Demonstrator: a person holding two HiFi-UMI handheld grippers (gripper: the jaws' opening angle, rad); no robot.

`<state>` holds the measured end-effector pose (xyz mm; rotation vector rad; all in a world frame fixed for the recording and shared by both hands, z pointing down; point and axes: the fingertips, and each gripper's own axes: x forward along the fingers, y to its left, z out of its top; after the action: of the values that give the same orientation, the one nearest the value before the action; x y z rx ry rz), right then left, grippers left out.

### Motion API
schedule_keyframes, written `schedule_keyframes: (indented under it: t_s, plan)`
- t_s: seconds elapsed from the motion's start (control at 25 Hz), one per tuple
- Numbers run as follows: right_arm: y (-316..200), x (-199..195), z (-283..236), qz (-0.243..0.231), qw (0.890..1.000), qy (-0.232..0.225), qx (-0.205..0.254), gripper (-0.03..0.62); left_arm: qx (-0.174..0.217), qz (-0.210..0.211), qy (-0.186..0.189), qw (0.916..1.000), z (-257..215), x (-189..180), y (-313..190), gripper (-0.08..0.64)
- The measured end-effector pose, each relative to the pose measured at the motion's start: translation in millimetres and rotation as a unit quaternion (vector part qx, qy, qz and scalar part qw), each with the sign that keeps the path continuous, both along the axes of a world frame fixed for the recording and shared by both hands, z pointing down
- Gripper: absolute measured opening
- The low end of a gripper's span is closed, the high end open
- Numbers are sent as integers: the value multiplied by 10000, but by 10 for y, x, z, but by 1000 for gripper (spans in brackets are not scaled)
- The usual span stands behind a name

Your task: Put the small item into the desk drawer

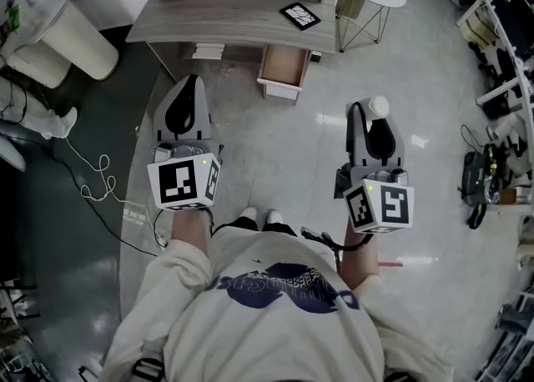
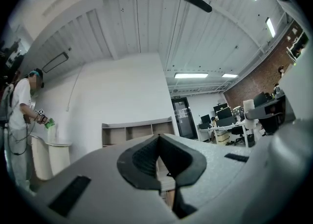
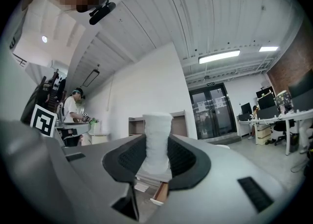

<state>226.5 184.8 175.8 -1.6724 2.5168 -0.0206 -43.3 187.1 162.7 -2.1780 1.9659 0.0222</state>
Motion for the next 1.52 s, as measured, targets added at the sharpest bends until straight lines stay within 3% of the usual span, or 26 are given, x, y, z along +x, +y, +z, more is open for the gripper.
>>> schedule_keyframes:
  t_s: [0.52, 1.24, 1.52]
  plan:
    - [-515, -97, 223, -70, 9999, -45, -121, 124, -107, -142, -24, 9998, 201, -160, -464, 8]
    - [-2175, -924, 324, 748, 9969, 88, -222, 124, -158, 774, 128, 9968, 312, -908, -2669, 8]
    - [-2561, -1158, 377, 1011, 9941, 197, -331, 124, -317, 1058, 248, 9936, 473, -1102, -3181, 8]
